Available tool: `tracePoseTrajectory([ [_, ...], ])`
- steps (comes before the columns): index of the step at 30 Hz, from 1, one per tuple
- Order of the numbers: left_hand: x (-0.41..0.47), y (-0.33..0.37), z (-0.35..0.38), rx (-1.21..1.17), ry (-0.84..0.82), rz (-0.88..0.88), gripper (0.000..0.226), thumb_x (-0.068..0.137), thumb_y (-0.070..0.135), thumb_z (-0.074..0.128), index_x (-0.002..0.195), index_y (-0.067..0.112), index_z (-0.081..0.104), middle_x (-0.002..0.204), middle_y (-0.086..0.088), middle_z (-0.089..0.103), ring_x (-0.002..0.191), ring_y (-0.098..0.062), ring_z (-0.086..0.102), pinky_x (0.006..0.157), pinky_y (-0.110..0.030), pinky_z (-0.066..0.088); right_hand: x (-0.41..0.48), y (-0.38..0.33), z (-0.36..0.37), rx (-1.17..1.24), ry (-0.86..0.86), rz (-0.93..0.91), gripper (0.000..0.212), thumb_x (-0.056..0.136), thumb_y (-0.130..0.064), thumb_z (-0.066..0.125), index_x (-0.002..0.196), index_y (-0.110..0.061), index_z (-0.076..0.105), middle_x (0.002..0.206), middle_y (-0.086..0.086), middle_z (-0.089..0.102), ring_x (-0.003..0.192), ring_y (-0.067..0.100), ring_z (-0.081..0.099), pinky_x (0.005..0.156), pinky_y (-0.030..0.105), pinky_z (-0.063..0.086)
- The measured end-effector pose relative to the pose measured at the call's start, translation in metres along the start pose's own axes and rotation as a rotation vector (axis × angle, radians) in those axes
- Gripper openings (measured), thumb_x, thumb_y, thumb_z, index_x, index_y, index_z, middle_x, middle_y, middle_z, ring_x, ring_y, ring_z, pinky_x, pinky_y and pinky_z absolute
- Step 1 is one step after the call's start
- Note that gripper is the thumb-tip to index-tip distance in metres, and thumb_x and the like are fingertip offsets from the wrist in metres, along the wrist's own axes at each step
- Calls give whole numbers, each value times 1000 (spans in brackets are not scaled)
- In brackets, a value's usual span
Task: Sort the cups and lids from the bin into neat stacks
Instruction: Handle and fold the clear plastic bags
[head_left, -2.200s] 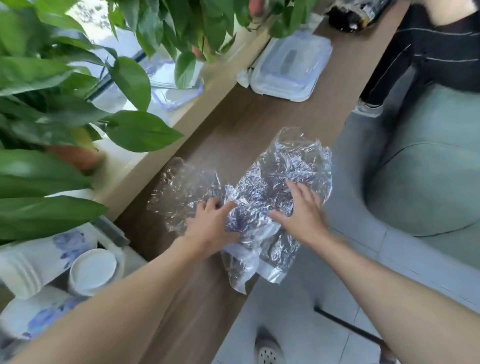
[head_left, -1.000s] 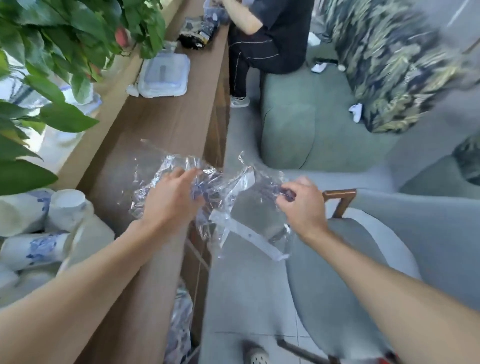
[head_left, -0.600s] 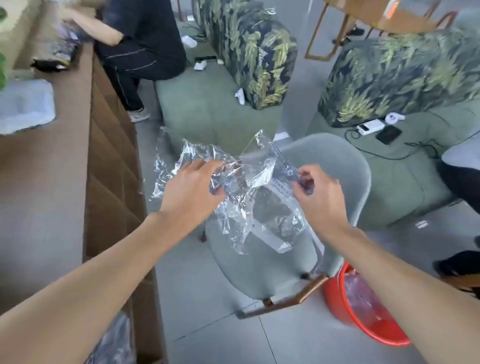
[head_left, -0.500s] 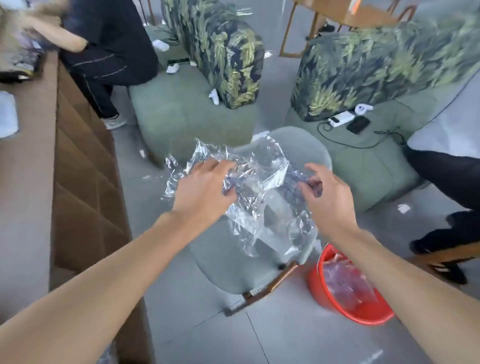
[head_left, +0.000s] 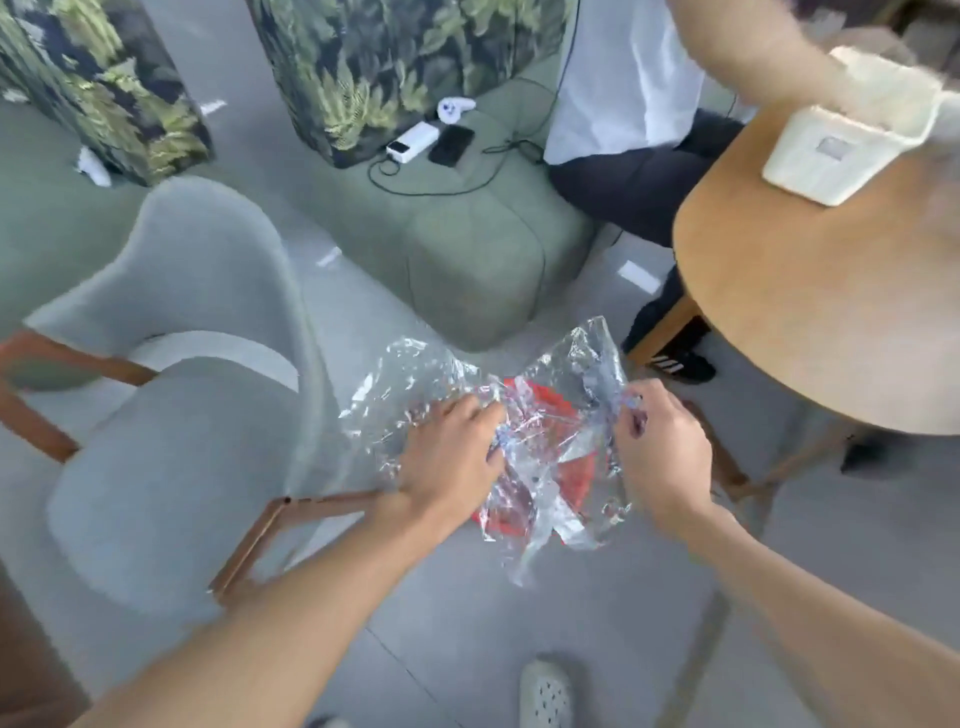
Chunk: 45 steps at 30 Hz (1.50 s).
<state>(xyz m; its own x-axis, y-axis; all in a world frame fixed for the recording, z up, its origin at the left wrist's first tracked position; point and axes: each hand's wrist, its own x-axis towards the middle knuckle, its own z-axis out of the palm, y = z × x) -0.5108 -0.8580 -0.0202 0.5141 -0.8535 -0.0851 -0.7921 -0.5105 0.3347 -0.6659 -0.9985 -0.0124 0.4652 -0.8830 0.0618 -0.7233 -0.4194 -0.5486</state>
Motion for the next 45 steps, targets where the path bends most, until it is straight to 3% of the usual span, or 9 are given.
tracePoseTrajectory([
  [6,55,-7,158,57,-187,50,40,94,25,58,133,25,51,133,2,53,123,-19,50,89,-35,46,10,117,70,-132,-43,110,32,86,-12,49,117,-19,56,104,4,63,97,30,55,78,39,47],
  [15,138,-58,348,206,-296,56,61,92,8,61,147,18,37,154,-9,36,144,-34,30,117,-52,31,31,241,189,-209,45,108,22,85,-7,51,105,-12,57,92,8,62,88,33,51,70,38,40],
  [19,148,-83,383,64,-520,-3,75,94,29,63,156,31,19,161,-7,29,141,-35,37,117,-52,31,32,254,204,-145,125,122,23,86,-7,51,107,-12,60,91,7,60,88,33,50,71,40,43],
  [25,129,-112,357,5,-373,74,86,87,50,62,157,33,15,157,-4,37,143,-27,37,115,-46,32,35,210,222,17,171,-122,30,84,0,54,109,-13,63,82,-3,50,81,22,46,68,30,35],
  [30,108,-129,362,106,-485,-13,86,84,74,43,155,36,14,158,1,36,145,-23,33,115,-49,23,53,183,295,63,-173,-275,36,88,-4,52,119,-19,61,91,-1,48,83,24,50,70,33,43],
  [35,95,-128,379,-40,-351,-33,88,88,73,40,157,25,13,164,0,21,149,-24,24,119,-48,23,63,203,376,55,-455,-204,47,86,2,49,129,-16,59,117,7,49,103,28,56,92,30,42],
  [39,93,-126,389,115,-489,35,99,73,88,23,153,29,22,160,-1,24,145,-30,30,110,-51,33,57,219,411,3,-623,-175,53,91,-16,51,143,-22,42,151,10,32,136,30,37,112,35,31],
  [43,110,-126,402,158,-582,28,81,78,78,47,143,30,37,149,-4,37,130,-34,48,99,-47,41,51,241,415,-118,-751,-134,52,100,-38,38,150,-33,24,159,4,17,147,24,13,117,45,20],
  [45,119,-131,411,192,-624,50,82,79,77,51,144,31,36,149,-4,36,130,-34,48,97,-47,42,52,250,418,-108,-830,-118,51,103,-35,31,152,-31,18,160,10,16,148,22,8,119,39,16],
])
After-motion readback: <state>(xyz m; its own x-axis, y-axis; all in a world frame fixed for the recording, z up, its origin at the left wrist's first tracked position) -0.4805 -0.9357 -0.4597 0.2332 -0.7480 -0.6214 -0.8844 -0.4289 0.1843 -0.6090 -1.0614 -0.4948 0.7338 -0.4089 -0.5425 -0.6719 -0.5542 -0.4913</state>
